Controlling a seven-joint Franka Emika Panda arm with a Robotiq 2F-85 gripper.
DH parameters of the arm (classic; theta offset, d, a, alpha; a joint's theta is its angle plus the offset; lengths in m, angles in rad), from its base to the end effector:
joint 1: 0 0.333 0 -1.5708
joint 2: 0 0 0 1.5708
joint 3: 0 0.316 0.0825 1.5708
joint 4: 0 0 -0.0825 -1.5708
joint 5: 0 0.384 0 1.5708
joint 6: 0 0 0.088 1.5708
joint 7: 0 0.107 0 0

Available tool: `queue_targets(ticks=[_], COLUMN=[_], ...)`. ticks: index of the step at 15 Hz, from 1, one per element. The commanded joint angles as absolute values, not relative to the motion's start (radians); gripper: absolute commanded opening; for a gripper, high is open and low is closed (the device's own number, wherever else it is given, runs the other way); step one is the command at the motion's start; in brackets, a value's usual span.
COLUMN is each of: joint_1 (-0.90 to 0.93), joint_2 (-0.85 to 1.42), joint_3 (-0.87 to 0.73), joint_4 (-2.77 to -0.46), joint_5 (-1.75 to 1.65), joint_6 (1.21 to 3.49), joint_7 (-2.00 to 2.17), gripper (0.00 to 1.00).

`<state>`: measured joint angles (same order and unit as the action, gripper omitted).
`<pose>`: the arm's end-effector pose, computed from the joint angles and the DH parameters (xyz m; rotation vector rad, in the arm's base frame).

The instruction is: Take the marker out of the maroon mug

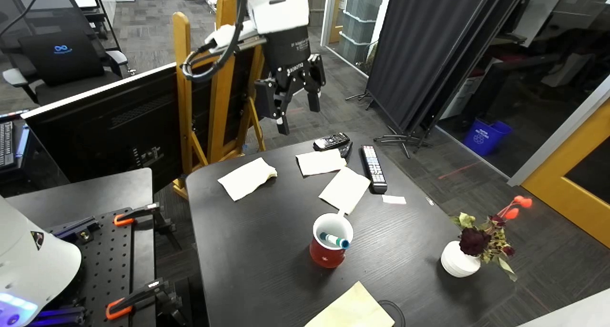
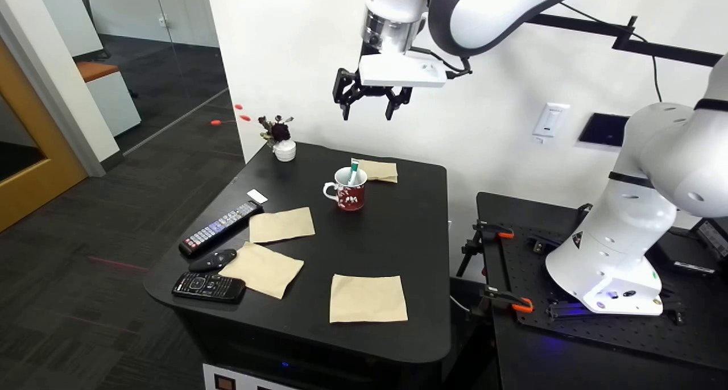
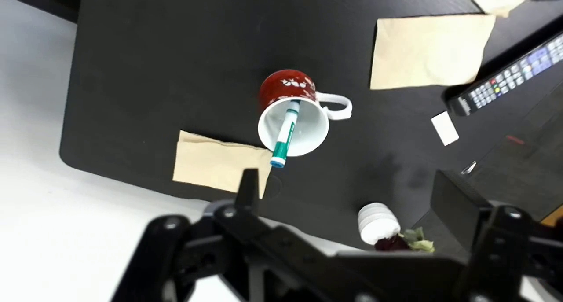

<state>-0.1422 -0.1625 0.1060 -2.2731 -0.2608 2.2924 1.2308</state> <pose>0.5080 -0.0230 0.4425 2.5695 -1.5960 0.4196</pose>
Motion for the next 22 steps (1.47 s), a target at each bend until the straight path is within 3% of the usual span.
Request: queue_targets(ticks=[1, 12, 22], joint_1=[-0.145, -0.108, -0.085], joint_2=[-0.096, 0.048, 0.068], joint_3=[0.079, -0.015, -0.048], joint_4=[-2.225, -2.176, -2.195], joint_5=[-0.354, -0.583, -0.597], joint_6=[2.296, 2.316, 2.350], joint_7=[1.422, 1.861, 1.871], gripper=[1.00, 1.00, 1.00])
